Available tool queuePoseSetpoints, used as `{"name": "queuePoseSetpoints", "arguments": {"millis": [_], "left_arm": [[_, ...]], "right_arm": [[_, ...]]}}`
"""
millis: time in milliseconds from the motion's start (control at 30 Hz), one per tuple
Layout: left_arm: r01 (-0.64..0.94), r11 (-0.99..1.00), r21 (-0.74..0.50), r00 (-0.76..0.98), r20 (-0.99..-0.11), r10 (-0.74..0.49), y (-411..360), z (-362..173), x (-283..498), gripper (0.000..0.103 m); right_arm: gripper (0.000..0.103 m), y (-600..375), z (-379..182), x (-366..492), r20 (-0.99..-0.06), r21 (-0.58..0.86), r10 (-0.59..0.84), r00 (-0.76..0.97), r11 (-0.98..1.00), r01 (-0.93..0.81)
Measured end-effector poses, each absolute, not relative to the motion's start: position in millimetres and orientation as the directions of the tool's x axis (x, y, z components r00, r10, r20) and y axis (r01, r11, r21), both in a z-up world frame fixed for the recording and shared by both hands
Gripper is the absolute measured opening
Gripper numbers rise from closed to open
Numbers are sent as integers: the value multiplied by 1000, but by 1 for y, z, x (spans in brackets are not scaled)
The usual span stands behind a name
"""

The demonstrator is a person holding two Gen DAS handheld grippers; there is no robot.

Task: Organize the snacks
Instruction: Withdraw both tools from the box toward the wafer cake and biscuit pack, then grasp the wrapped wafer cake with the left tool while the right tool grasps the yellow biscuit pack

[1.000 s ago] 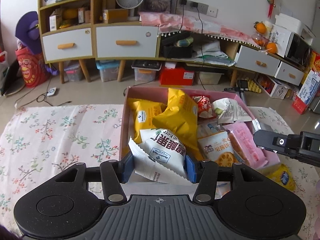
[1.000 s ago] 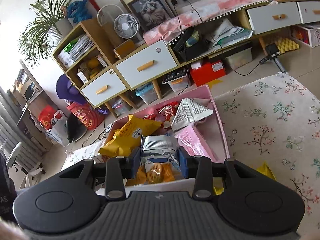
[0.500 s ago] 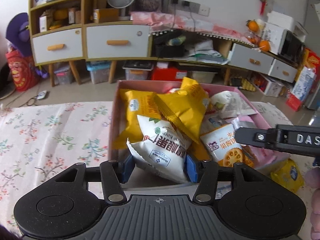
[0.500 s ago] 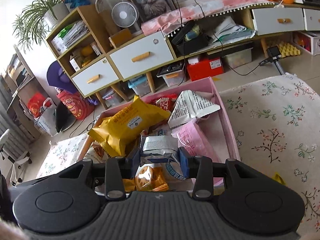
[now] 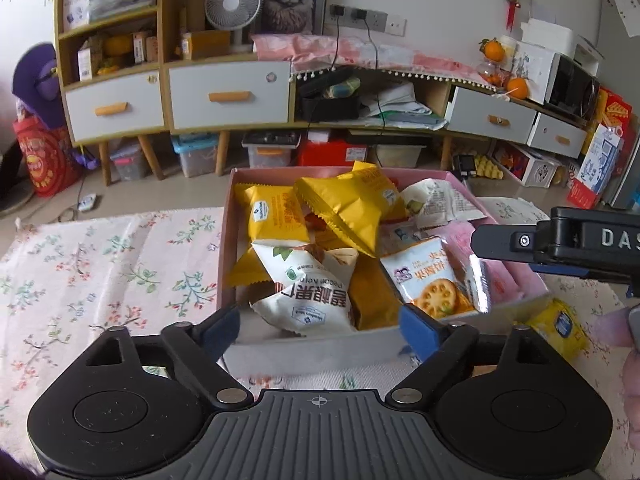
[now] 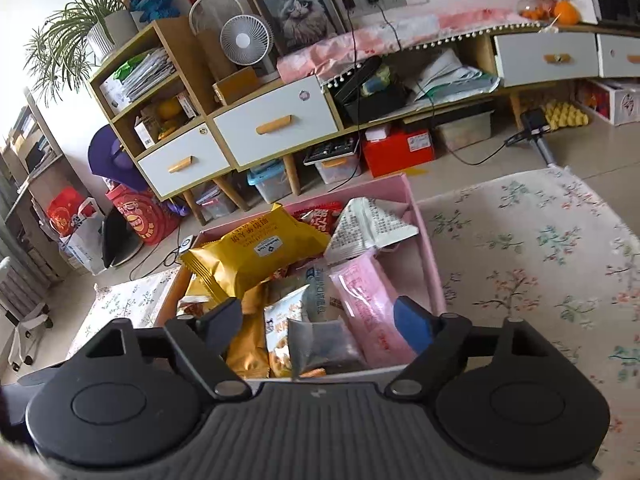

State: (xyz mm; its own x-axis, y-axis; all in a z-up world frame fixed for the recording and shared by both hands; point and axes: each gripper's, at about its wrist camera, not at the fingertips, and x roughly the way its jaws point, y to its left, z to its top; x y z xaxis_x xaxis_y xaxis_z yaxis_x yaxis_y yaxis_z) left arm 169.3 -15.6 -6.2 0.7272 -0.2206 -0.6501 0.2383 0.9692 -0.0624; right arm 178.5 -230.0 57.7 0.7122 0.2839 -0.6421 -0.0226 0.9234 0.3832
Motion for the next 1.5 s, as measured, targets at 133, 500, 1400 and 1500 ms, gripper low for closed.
{"name": "queuePoseSetpoints", "arguments": {"millis": [133,500,1400,1500], "left_arm": [[236,971,-45,723,-659,-207,-17,0,155,93],[218,972,-88,698,-682,-219,-15,1,116,100],[251,957,-143,728,-625,-284,-92,-37,127,90],[249,961,-121,727,-632,-268,-99,-42,129,77]], "right_arm": [[89,-234,60,171,-659,357,259,707,934,-9],[102,-245,67,137,-704,230,152,694,973,20],[102,-308,17,135,-704,220,147,694,975,17],[102,-312,15,137,-700,256,177,692,966,13]]}}
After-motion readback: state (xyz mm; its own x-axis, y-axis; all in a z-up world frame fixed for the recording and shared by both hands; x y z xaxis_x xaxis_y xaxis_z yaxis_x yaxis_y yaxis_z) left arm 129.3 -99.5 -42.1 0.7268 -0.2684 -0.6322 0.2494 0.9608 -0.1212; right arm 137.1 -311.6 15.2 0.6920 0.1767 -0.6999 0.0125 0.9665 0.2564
